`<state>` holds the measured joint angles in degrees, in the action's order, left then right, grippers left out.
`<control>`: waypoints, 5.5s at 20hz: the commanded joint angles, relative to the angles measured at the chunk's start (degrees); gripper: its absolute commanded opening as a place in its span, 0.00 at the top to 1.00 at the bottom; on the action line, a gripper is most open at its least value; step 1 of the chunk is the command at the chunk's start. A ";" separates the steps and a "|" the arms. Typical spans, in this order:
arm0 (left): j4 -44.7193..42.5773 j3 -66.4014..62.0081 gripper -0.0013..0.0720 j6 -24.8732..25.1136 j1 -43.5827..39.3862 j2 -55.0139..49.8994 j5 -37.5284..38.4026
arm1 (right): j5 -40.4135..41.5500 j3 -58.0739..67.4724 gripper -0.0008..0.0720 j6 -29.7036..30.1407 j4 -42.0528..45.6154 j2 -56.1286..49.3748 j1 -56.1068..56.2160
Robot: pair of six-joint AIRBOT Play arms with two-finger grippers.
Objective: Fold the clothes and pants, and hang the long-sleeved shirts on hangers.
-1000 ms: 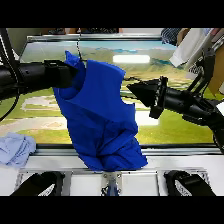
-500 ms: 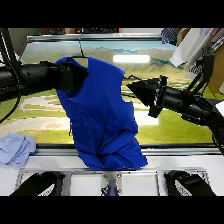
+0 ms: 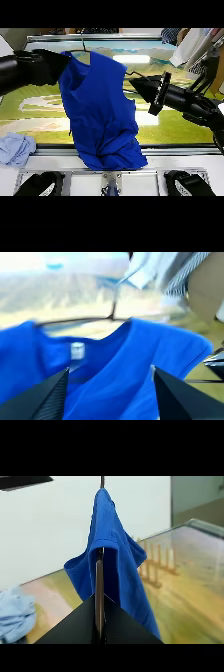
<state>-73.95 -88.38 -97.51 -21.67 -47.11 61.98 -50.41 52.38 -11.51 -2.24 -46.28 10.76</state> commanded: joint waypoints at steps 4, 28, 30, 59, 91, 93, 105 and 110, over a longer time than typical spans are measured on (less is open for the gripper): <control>0.02 -0.02 0.97 0.28 6.36 3.26 1.07 | 18.27 0.07 0.99 7.28 -0.04 6.01 -1.66; -0.07 0.09 0.97 2.75 6.88 -3.45 5.95 | 94.05 0.07 0.99 52.37 -0.59 22.71 -9.20; -0.07 0.09 0.97 2.75 6.88 -3.45 5.97 | 98.77 0.07 0.99 52.33 -0.37 24.04 -9.22; -0.09 0.09 0.97 2.82 6.88 -3.45 10.45 | 85.83 18.56 0.99 36.76 13.60 1.77 -31.28; 0.00 0.09 0.97 2.80 6.88 -3.45 18.10 | 73.55 35.26 0.99 33.14 -2.75 -16.24 -54.95; 0.07 0.09 0.97 2.78 6.88 -3.45 18.08 | 73.53 35.28 0.99 33.16 -5.90 -17.11 -56.15; 0.57 0.09 0.97 2.08 6.88 -3.43 18.05 | 74.34 35.23 0.67 38.69 -12.20 -15.72 -59.23; 0.57 0.09 0.97 2.08 6.88 -3.43 18.08 | 69.77 35.23 0.28 38.25 -12.22 -10.69 -59.14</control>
<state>-73.47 -88.29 -95.35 -14.83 -50.54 80.01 22.83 87.57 26.83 -14.26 -59.77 -48.45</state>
